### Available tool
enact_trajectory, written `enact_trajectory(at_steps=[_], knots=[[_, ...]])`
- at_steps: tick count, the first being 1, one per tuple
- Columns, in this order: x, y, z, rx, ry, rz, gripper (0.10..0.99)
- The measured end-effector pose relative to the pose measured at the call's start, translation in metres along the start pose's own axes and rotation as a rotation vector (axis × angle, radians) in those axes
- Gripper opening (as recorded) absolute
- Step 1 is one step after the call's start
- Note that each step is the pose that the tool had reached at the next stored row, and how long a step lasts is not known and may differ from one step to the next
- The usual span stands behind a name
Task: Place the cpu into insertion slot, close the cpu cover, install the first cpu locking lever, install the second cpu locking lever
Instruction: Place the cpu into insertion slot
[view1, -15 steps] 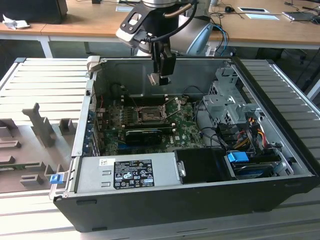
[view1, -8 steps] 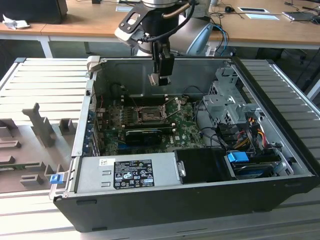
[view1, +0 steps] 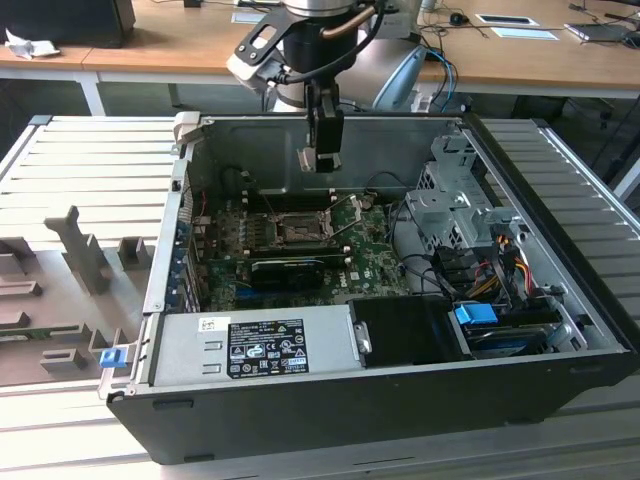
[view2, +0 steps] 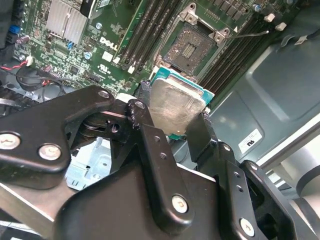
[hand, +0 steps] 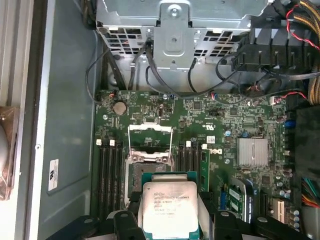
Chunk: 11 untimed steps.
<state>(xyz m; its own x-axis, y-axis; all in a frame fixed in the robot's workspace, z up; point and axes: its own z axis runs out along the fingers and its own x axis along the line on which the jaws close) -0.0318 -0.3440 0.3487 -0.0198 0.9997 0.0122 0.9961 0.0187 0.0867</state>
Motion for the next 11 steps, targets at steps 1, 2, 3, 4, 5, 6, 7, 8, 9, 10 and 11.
enact_trajectory(at_steps=[1,2,3,4,5,6,7,8,9,10,11], knots=[[0.0000,0.0000,0.0002,0.000,-0.0006,0.008,0.529],[0.0000,0.0000,0.0003,0.000,-0.0011,0.013,0.529],[0.0000,0.0000,0.0004,0.000,-0.0015,0.018,0.529],[0.0000,-0.0001,0.0006,0.000,-0.0023,0.026,0.529],[0.0000,-0.0001,0.0007,0.000,-0.0028,0.032,0.529],[0.0000,-0.0001,0.0007,0.000,-0.0031,0.036,0.529],[0.0000,-0.0001,0.0008,-0.001,-0.0036,0.042,0.529],[0.0000,-0.0001,0.0009,-0.001,-0.0040,0.046,0.529],[0.0000,-0.0001,0.0010,-0.001,-0.0047,0.054,0.529],[0.0000,-0.0001,0.0012,-0.001,-0.0056,0.064,0.529],[0.0000,-0.0001,0.0013,-0.001,-0.0061,0.071,0.529]])
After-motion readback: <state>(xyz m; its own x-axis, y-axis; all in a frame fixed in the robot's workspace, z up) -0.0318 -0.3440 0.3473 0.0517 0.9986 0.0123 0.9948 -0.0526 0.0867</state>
